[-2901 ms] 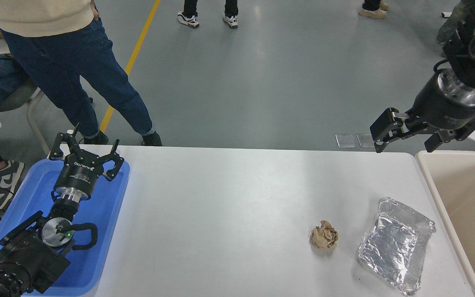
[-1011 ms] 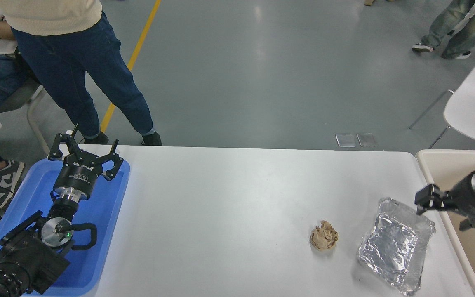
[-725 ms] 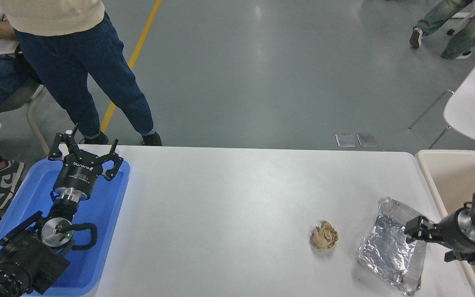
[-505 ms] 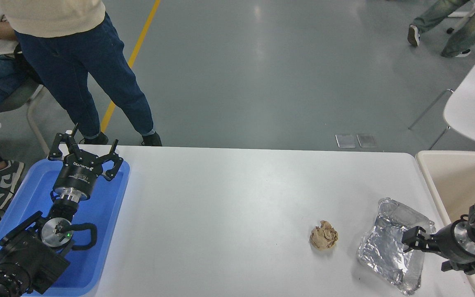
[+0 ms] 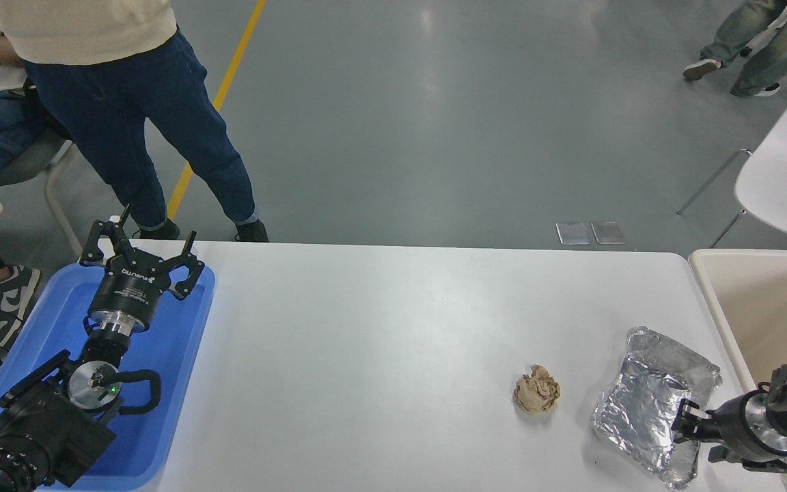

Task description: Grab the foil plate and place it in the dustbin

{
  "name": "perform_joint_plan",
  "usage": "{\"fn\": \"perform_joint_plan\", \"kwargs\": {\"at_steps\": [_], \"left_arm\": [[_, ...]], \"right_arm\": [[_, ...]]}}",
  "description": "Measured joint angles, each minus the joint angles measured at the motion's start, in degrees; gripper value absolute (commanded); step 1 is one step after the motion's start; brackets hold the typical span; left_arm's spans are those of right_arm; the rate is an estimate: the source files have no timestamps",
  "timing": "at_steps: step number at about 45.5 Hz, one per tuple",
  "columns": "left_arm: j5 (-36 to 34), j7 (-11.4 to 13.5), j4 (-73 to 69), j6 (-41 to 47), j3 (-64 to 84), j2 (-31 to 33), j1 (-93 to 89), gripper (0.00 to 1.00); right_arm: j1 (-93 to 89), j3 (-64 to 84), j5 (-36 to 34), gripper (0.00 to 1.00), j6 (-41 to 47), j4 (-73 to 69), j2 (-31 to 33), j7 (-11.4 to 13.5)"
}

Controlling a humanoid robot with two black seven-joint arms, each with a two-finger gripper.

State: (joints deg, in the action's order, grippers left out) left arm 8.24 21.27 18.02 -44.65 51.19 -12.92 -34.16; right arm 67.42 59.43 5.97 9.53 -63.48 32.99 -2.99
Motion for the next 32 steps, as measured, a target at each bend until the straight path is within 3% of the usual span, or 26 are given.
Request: {"fn": "perform_joint_plan", "kwargs": {"at_steps": [4,32], "left_arm": [[0.0,0.0,0.0,0.0,0.0,0.0,-0.01,1.0],[-0.06,-0.01,0.0,0.0,-0.02,0.03,-0.03,1.0]], "right_arm": [[-0.06,-0.45,-0.07,0.0,0.91,-0.12,0.13,0.0],[6.76,-0.22,0.17,0.0,20.94,-0.62,4.84,0.01]]}}
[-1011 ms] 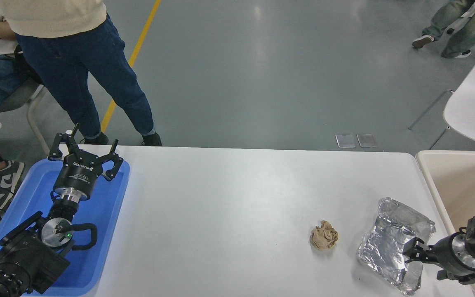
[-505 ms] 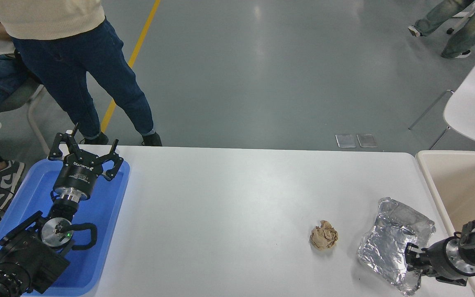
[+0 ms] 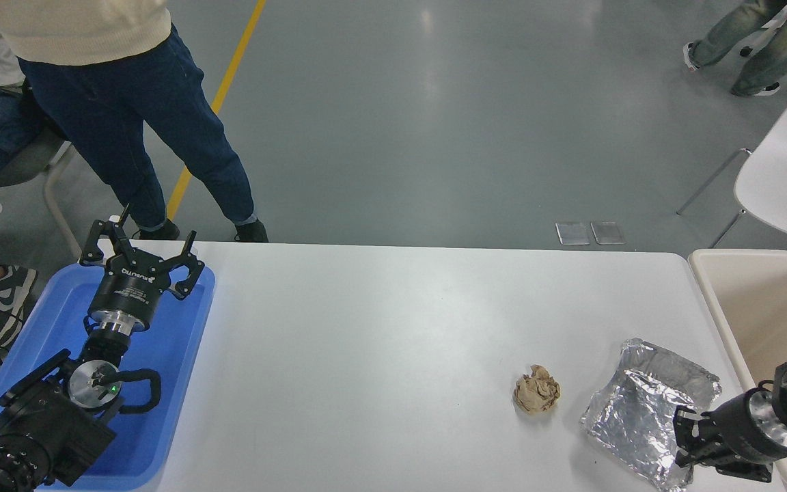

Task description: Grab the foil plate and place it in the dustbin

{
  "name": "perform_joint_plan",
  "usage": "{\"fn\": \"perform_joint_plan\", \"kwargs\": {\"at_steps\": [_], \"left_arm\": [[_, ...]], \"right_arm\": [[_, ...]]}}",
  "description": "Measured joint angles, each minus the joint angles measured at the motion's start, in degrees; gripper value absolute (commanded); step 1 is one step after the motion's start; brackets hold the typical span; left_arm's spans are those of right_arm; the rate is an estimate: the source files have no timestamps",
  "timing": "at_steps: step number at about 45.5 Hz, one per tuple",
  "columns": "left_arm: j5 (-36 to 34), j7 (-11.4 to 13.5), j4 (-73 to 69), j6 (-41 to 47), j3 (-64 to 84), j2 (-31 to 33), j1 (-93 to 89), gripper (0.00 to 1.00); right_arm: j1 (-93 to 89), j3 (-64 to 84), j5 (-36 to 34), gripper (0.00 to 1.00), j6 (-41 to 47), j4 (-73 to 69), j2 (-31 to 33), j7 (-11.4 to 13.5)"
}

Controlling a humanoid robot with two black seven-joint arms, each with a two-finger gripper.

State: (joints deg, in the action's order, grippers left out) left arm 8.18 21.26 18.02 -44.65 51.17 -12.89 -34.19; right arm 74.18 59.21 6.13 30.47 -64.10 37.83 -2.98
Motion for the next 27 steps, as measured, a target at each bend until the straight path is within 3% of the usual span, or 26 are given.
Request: {"fn": "perform_joint_plan", "kwargs": {"at_steps": [9,27], "left_arm": [[-0.01,-0.09,0.0,0.0,-0.02,0.03,-0.01,1.0],[-0.01,-0.15,0.0,0.0,-0.02,0.06,-0.03,1.0]], "right_arm": [[11.47,4.23,1.2,0.0,9.41,-0.3,2.19,-0.01],[38.14,14.58,3.38,0.0,13.73,-1.06,2.57,0.0]]}}
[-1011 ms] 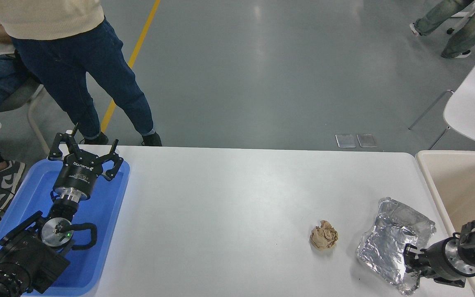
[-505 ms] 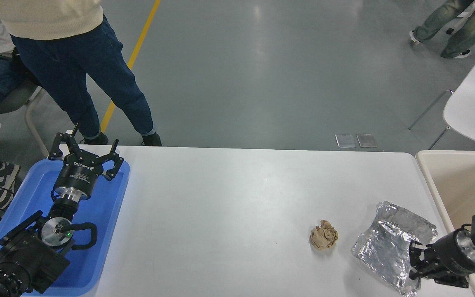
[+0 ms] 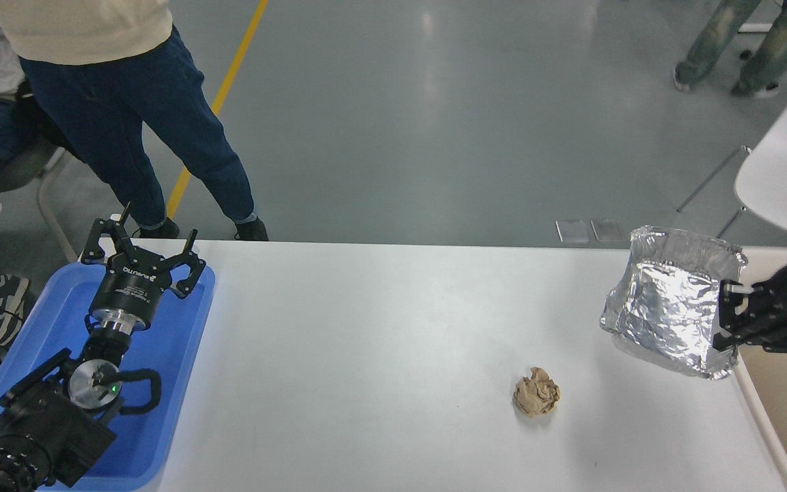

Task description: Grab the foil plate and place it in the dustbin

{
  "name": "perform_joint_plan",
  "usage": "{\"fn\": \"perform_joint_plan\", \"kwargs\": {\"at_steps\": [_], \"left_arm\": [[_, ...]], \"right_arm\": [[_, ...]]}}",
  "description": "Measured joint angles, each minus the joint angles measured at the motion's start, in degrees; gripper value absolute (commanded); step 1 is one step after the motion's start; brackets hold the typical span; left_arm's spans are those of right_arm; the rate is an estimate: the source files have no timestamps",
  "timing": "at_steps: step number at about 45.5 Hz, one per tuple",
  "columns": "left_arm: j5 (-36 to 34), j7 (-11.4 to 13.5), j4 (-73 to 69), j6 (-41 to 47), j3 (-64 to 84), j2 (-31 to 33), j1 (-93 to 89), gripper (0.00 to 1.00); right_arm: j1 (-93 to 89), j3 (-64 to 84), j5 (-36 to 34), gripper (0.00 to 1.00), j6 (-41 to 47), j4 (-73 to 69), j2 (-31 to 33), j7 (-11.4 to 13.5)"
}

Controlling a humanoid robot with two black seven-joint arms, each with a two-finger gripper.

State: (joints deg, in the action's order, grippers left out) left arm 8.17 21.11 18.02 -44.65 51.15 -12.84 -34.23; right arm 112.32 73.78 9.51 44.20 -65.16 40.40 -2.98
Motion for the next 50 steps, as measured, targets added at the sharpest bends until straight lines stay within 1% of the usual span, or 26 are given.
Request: {"fn": "perform_joint_plan", "kwargs": {"at_steps": [14,33,39,50], "left_arm": [[0.0,-0.01,0.0,0.0,0.0,0.01,0.01,1.0],[0.0,-0.02,0.0,0.0,0.0,0.0,0.03,1.0],[0.0,-0.02,0.0,0.0,0.0,0.0,0.03,1.0],[0.0,-0.01,0.0,0.0,0.0,0.01,0.04,1.0]], "right_arm": [[13.55,7.28,0.46,0.0,0.64,-0.11,-2.51,-0.05],[17.89,12.56,1.12,0.0,0.77,0.47,-3.28,-0.04],[17.93,15.86,1.42,0.0,0.79,0.77,-1.49,-0.01],[13.96,21.22,1.06,0.0,0.81,1.76,4.03,-0.01]]}}
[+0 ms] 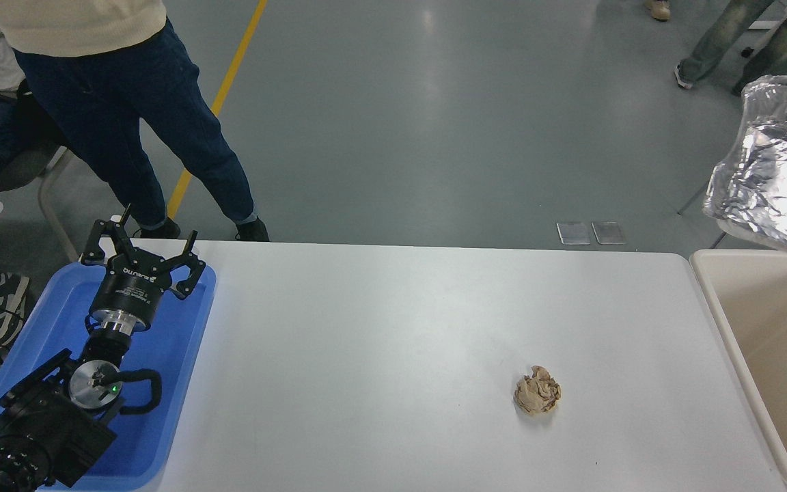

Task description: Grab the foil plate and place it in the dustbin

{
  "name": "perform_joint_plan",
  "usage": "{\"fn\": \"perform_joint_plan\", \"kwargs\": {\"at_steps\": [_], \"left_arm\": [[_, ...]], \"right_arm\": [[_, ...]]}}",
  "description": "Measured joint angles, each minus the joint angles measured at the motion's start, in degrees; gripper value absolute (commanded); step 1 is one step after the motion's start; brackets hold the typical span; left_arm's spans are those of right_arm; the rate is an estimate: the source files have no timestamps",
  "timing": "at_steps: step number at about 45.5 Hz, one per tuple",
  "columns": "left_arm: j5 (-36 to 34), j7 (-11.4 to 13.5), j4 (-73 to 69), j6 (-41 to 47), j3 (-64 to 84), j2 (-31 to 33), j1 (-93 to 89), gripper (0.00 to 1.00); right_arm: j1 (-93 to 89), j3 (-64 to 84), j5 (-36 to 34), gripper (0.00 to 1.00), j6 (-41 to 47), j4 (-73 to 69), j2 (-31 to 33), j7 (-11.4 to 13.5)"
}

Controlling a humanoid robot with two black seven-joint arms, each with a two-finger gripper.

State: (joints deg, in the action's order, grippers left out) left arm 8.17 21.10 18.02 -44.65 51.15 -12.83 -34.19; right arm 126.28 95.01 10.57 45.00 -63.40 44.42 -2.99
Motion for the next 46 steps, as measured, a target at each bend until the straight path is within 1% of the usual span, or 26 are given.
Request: {"fn": "perform_joint_plan", "kwargs": {"at_steps": [3,7,12,17,25,34,46], "left_arm": [[0.01,0.01,-0.01,0.0,0.0,0.0,0.0,1.0],[0.01,0.05,0.0,0.0,0.0,-0.01,0.0,1.0],[0.0,0.1,0.01,0.0,0.0,-0.01,0.0,1.0],[0.0,0.1,0.0,0.0,0.0,-0.01,0.0,1.0],[0.01,0.1,0.0,0.0,0.0,-0.04,0.0,1.0],[0.0,0.09,0.0,0.0,0.0,-0.06,-0.01,1.0],[0.0,0.09,0.0,0.0,0.0,-0.09,0.0,1.0]], "right_arm": [[-2.2,0.6,-0.52,0.0,-0.65,0.43,1.83,0.0],[-5.58,0.78,-2.36,0.0,-4.33,0.86,4.18,0.01],[-11.34,-0.05,-6.53,0.0,-11.57,1.19,6.12,0.0],[-18.27,-2.97,-9.21,0.0,-19.25,1.4,7.06,-0.03],[-31.89,-12.27,-12.34,0.0,-30.21,4.29,7.81,-0.02],[-47.54,-24.87,-13.69,0.0,-35.99,12.97,6.97,0.05],[-65.2,-39.16,-14.05,0.0,-39.41,27.13,3.29,0.48]]}}
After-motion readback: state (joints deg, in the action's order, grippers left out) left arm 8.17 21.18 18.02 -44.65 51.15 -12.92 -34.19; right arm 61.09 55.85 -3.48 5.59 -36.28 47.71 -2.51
